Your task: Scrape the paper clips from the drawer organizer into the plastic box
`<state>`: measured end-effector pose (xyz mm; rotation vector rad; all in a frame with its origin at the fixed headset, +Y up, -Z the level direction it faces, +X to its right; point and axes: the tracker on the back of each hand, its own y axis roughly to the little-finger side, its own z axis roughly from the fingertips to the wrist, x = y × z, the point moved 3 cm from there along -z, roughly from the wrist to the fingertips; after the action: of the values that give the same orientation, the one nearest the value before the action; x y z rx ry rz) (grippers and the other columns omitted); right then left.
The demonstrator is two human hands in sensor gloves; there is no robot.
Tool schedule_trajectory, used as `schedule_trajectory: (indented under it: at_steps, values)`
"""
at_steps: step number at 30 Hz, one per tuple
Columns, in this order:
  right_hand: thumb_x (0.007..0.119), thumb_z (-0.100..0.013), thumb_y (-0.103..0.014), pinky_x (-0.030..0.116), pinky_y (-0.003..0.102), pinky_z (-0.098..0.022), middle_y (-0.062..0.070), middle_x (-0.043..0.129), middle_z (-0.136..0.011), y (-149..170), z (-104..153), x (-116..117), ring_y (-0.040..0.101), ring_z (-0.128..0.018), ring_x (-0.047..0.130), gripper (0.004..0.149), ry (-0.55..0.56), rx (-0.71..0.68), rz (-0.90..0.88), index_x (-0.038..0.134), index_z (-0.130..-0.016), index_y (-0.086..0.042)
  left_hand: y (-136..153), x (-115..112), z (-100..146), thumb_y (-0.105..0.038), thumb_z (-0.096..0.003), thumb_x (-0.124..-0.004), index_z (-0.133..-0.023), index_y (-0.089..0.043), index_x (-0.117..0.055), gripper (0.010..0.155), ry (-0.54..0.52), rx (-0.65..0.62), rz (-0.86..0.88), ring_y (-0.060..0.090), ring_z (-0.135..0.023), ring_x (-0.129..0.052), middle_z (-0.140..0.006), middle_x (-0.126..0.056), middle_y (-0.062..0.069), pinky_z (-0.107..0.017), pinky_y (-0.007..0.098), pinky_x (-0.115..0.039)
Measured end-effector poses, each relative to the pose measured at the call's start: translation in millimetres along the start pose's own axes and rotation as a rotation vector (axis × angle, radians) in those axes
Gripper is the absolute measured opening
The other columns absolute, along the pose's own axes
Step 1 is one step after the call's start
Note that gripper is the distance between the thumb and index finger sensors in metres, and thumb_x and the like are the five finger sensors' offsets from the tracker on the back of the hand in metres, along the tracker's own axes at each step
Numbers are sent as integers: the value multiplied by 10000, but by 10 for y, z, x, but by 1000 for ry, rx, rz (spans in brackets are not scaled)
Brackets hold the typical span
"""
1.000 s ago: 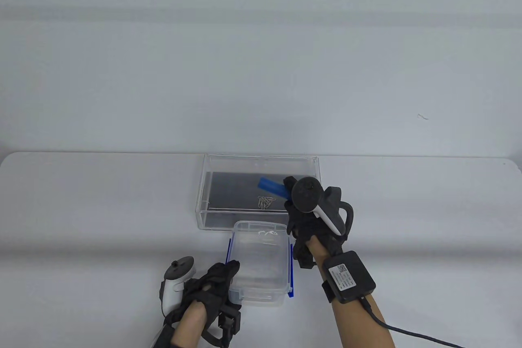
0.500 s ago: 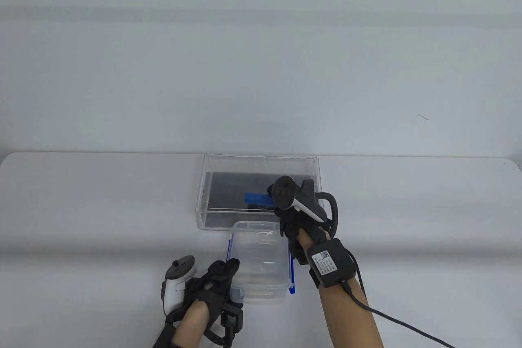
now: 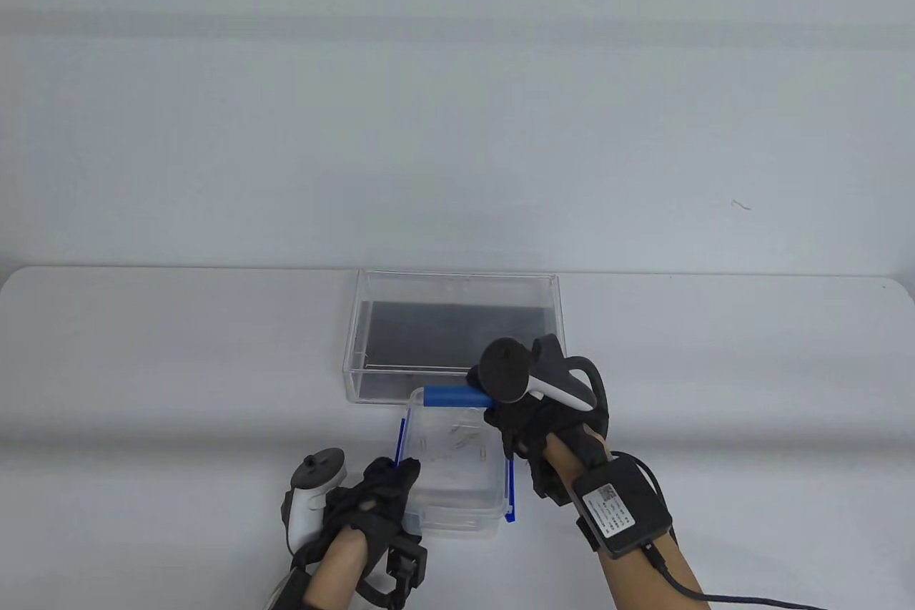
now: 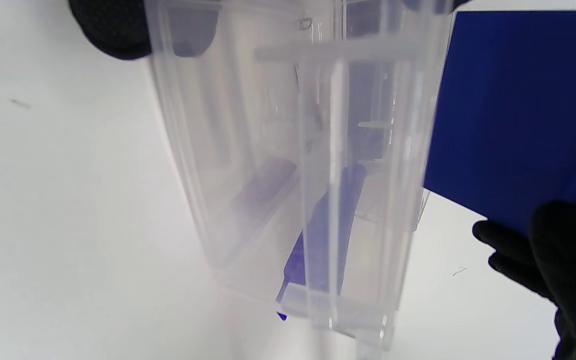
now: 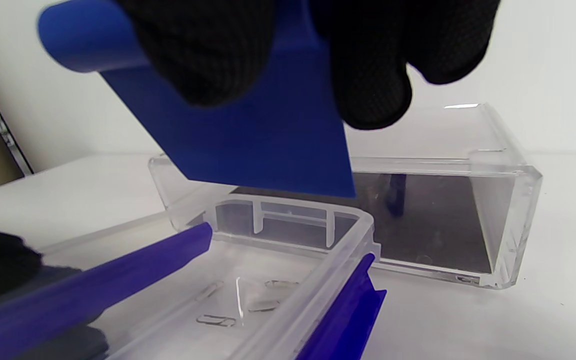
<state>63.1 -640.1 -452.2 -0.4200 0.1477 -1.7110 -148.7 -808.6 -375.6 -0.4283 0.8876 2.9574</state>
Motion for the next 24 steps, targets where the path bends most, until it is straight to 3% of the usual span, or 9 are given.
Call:
schedule_trajectory:
  at_steps: [7,14,20,24]
  values:
    - [757,-413,-371,692,486,-603,50,753,-887,264,480,23,274,-715,870,660,212,94,-177,442,-977,-233,-28,18,-25,-503,-509,-592,-1012,-172,-44,814,-5,-54,-64,509,-862,-621,-1014,-245,242,-574,552,-700]
    - [740,-414,-412,723,468,-563,54,788,-819,719,1037,210,263,-641,898,654,394,280,-366,461,-964,-194,-94,10,27,-486,-506,-602,-1038,-267,-115,754,-44,-118,-134,518,-853,-629,-1013,-255,249,-568,556,-703]
    - [730,-420,-432,737,457,-539,60,799,-791,1126,1409,607,253,-598,906,656,519,428,-575,462,-962,-178,-164,-24,46,-501,-499,-624,-1047,-255,-187,742,-40,-192,-141,511,-833,-668,-1017,-301,236,-556,538,-724]
    - [727,-422,-427,730,463,-541,66,793,-792,1312,1484,830,259,-599,899,656,493,487,-737,456,-963,-172,-220,-32,74,-510,-492,-635,-1047,-245,-217,743,-62,-246,-159,505,-815,-700,-1013,-336,232,-544,524,-747]
